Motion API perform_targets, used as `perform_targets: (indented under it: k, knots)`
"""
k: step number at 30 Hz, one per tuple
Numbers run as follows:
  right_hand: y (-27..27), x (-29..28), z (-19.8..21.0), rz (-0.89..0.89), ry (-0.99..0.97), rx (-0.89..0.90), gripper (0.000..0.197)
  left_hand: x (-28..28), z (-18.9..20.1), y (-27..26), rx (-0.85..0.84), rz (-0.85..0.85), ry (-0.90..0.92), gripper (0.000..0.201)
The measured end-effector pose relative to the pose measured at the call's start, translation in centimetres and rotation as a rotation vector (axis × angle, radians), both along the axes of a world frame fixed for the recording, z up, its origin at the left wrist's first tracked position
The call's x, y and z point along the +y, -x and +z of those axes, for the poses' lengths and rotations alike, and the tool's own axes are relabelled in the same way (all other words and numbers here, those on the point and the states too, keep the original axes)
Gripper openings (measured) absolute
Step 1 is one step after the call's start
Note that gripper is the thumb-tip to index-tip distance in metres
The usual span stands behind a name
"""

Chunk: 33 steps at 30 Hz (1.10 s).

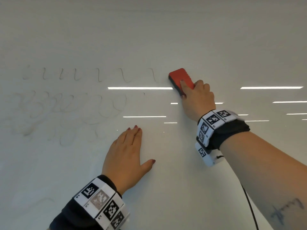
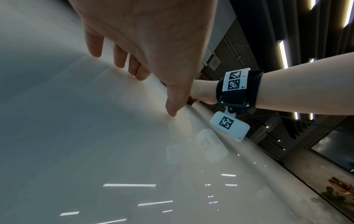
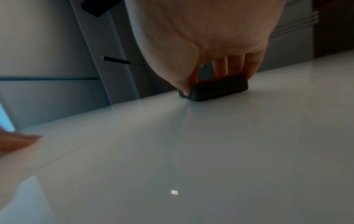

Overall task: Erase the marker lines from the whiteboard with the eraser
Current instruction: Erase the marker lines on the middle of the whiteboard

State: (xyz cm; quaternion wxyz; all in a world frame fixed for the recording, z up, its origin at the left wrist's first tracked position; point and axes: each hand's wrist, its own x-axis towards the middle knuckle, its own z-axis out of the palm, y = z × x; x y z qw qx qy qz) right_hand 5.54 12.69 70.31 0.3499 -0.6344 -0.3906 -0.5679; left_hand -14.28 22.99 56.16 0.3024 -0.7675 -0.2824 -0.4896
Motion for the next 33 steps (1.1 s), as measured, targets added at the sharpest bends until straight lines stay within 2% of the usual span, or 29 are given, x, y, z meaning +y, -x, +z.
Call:
perform_targets:
  k: [5, 10, 13, 20, 25, 28, 33]
  knots:
    - [0.2, 0.0, 1.8, 0.0, -0.004, 0.129, 0.056, 0.1, 0.0, 0.2, -0.004, 0.002, -0.018, 0.097]
    - [5.4, 2.5, -0.3, 0.062, 0.133, -0.11, 0.054, -0.4, -0.1, 0.0, -0.02, -0.007, -0.03, 0.093]
    - [6.3, 3.6, -2.3, 0.043, 0.156, -0.228, 0.055, -0.5, -0.2, -0.1, -0.032, -0.011, -0.018, 0.094]
    - [3.9, 2.3, -2.5, 0.189, 0.059, -0.191, 0.034, 0.1, -0.3, -0.1, -0.008, 0.043, 0.002, 0.102]
    - [3.1, 1.8, -2.9, 0.16, 0.12, -0.204, 0.048, 0.0, -0.2, -0.1, -0.005, 0.062, -0.006, 0.103]
    - [1.6, 0.1, -1.7, 0.122, 0.131, -0.145, 0.051, 0.0, -0.2, 0.0, 0.001, 0.055, -0.015, 0.103]
    - [-2.4, -3.3, 1.4, 0.017, 0.048, 0.109, 0.049, 0.0, -0.1, 0.2, 0.007, 0.043, -0.01, 0.102]
